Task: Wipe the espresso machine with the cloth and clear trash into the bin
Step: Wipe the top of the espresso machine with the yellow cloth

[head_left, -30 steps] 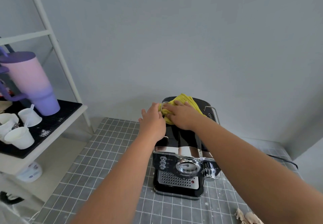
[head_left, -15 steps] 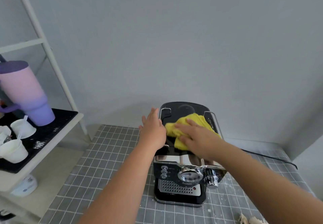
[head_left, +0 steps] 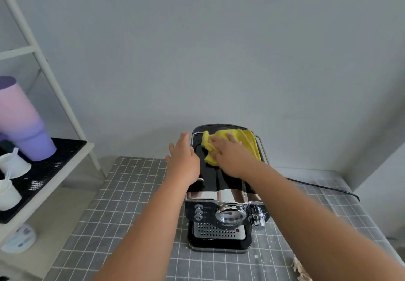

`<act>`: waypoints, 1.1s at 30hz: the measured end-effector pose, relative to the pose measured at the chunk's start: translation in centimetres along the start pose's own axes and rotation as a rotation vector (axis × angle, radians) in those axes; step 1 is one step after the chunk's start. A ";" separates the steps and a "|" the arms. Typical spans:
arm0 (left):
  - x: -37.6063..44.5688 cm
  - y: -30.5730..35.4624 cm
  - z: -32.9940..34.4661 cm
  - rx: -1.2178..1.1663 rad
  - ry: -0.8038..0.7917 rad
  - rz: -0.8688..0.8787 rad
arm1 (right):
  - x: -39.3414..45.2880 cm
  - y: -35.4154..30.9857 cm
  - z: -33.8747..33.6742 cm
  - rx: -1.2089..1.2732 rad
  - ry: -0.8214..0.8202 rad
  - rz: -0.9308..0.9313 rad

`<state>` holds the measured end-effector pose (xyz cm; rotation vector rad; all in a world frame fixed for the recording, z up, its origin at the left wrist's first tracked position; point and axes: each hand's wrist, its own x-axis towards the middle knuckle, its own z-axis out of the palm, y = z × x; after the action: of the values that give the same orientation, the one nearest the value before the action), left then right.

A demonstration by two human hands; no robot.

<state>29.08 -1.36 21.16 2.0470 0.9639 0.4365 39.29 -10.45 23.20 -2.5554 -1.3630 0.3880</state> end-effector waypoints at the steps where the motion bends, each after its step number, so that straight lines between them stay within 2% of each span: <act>1: 0.0 0.0 0.1 0.005 0.007 0.006 | -1.5 -0.3 0.3 0.002 -0.011 -0.016; 4: 0.0 0.1 0.2 0.007 0.031 0.000 | -5.9 -0.8 1.5 0.010 -0.032 -0.056; 8: 0.1 0.3 0.0 0.005 0.055 0.042 | -9.8 -0.8 3.1 0.028 0.021 -0.108; 13: 0.6 1.0 0.2 0.009 0.018 0.080 | -8.6 0.0 1.9 0.029 -0.002 -0.118; 17: 0.5 0.9 0.6 0.074 -0.004 0.057 | -4.3 1.1 -0.2 0.084 0.004 0.065; 21: 0.5 0.9 0.6 0.154 -0.015 0.062 | -0.6 2.3 -2.3 -0.072 0.034 0.219; 27: 0.8 0.5 0.8 0.176 -0.006 0.035 | -3.3 1.9 1.0 -0.260 0.037 0.199; 29: 0.8 0.6 0.8 0.166 -0.008 0.035 | -4.6 1.4 1.4 -0.262 0.042 0.165; 33: 0.7 0.8 0.9 0.171 -0.012 0.059 | -4.2 1.7 -0.2 -0.112 0.128 0.185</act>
<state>30.43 -1.62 21.23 2.2341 0.9647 0.3838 38.41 -14.89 23.41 -2.7548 -1.1383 0.1787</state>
